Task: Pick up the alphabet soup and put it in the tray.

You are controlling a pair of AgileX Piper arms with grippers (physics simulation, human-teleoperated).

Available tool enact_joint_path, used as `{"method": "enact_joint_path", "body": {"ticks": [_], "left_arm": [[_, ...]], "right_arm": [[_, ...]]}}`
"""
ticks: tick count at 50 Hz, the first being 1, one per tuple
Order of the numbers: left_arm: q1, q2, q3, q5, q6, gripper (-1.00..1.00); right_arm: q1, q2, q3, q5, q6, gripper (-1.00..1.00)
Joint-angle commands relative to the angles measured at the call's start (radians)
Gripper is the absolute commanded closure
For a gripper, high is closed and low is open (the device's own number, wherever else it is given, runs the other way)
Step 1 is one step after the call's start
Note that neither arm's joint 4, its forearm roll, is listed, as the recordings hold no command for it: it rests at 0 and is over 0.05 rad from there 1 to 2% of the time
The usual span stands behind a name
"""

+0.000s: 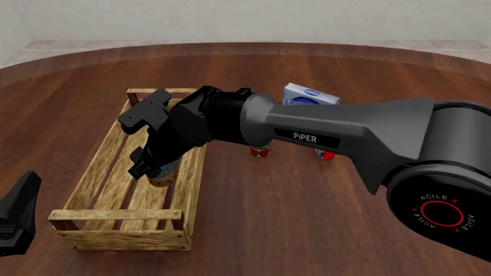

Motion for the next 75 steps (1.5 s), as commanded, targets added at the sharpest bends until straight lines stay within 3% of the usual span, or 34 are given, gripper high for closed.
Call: {"method": "enact_joint_path", "body": {"ticks": [1, 75], "left_arm": [[0.0, 0.0, 0.0, 0.0, 0.0, -1.0], [0.0, 0.0, 0.0, 0.0, 0.0, -1.0]], "right_arm": [[-0.001, 0.001, -0.003, -0.009, 0.023, 1.0], [-0.009, 0.038, 0.027, -0.055, 0.045, 1.0]]}}
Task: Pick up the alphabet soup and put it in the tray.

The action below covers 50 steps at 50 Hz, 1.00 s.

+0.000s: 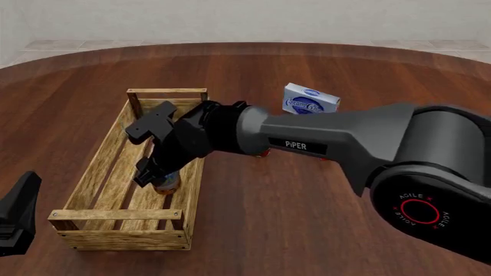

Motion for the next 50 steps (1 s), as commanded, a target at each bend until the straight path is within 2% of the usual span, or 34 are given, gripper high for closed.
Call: {"method": "enact_joint_path", "body": {"ticks": [1, 50], "left_arm": [[0.0, 0.0, 0.0, 0.0, 0.0, -1.0], [0.0, 0.0, 0.0, 0.0, 0.0, -1.0]], "right_arm": [[-0.001, -0.003, -0.003, -0.008, 0.021, 1.0], [-0.003, 0.027, 0.019, -0.037, 0.028, 1.0]]}}
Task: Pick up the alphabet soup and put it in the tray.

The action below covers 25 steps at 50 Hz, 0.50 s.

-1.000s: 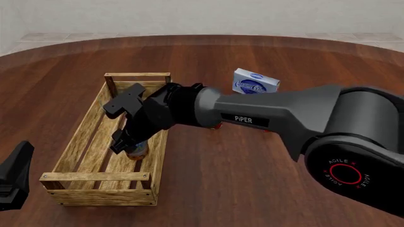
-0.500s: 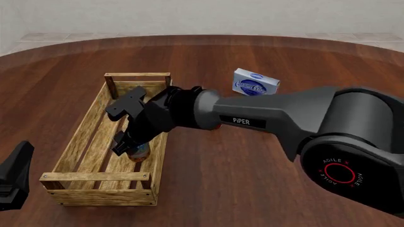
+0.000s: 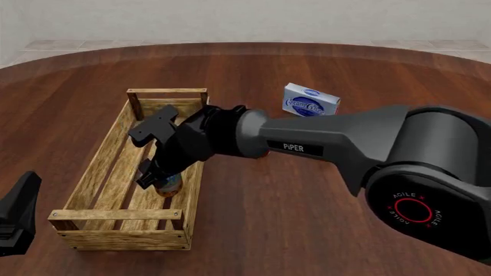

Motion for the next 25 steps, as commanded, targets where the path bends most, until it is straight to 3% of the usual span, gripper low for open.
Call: {"method": "enact_joint_path", "body": {"ticks": [1, 3, 4, 25], "left_arm": [[0.0, 0.0, 0.0, 0.0, 0.0, -1.0], [0.0, 0.0, 0.0, 0.0, 0.0, -1.0], [0.0, 0.0, 0.0, 0.0, 0.0, -1.0], [0.0, 0.0, 0.0, 0.0, 0.0, -1.0]], "right_arm": [[0.002, 0.016, 0.004, -0.009, 0.015, 1.0], [-0.013, 0.018, -0.002, -0.006, 0.001, 1.0], [0.004, 0.016, 0.005, -0.008, 0.018, -1.0], [-0.007, -0.009, 0.007, 0.001, 0.017, -1.0]]}}
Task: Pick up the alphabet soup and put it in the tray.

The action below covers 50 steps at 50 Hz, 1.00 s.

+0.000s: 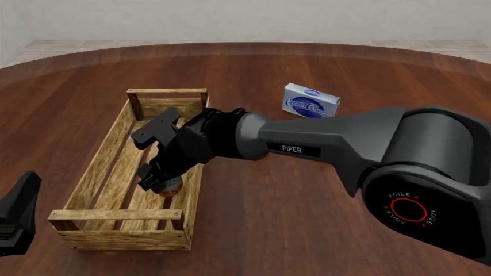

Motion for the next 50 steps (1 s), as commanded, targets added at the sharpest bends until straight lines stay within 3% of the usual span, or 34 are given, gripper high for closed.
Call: {"method": "enact_joint_path", "body": {"ticks": [1, 20, 30, 50], "left_arm": [[0.0, 0.0, 0.0, 0.0, 0.0, -1.0], [0.0, 0.0, 0.0, 0.0, 0.0, -1.0], [0.0, 0.0, 0.0, 0.0, 0.0, -1.0], [0.0, 0.0, 0.0, 0.0, 0.0, -1.0]], "right_arm": [[-0.002, -0.028, 0.006, 0.004, -0.002, -1.0], [-0.016, -0.312, 0.004, 0.11, -0.067, -1.0], [-0.027, -0.514, 0.067, 0.144, -0.111, -1.0], [-0.112, -0.95, 0.271, 0.162, -0.085, -1.0]]}}
